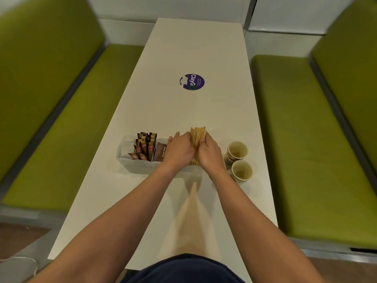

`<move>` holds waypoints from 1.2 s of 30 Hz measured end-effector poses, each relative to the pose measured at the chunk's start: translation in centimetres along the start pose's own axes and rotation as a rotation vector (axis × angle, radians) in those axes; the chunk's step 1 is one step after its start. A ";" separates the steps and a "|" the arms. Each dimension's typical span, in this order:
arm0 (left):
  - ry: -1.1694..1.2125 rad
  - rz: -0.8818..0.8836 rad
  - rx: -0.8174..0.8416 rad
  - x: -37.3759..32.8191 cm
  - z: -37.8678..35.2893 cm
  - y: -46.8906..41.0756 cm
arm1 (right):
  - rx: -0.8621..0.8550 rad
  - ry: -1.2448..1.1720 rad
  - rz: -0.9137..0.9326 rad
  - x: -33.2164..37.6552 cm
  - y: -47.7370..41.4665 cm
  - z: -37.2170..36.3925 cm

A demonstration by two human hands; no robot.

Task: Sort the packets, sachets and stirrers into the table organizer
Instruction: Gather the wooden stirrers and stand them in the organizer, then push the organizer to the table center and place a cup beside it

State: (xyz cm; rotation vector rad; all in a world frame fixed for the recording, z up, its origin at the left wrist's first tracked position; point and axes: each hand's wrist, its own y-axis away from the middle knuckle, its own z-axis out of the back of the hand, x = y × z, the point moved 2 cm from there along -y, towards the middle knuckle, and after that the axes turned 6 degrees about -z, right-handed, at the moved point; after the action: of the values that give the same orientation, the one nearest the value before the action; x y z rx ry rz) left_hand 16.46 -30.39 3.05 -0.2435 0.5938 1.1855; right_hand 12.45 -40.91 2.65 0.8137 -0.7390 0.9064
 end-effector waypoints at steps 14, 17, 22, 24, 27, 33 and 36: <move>-0.095 0.000 0.099 1.3 0.9 0.2 | -0.002 -0.047 -0.036 -1.7 1.9 -0.4; -0.106 -0.042 0.087 1.5 1.5 0.8 | -0.004 -0.067 -0.043 -1.9 2.4 -0.4; 0.035 -0.175 -0.155 1.9 3.9 4.4 | 0.024 -0.052 -0.089 -3.0 3.4 -0.7; 0.129 -0.175 -0.303 3.1 4.9 6.5 | 0.054 -0.027 -0.122 -3.6 3.9 -0.7; 0.222 -0.029 -0.414 6.5 6.4 9.2 | 0.097 -0.051 -0.118 -4.3 4.7 -0.8; 0.388 0.290 -0.318 13.3 6.9 11.6 | 0.137 -0.033 -0.050 -4.9 5.3 -1.2; 0.435 0.360 -0.279 15.2 6.7 11.0 | 0.120 -0.020 -0.046 -5.2 5.4 -1.6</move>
State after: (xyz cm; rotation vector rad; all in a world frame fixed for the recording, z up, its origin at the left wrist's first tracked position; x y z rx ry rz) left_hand 12.16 -11.02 1.52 -0.6638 0.8752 1.5807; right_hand 5.84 -39.46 -0.92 0.9430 -0.6856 0.9086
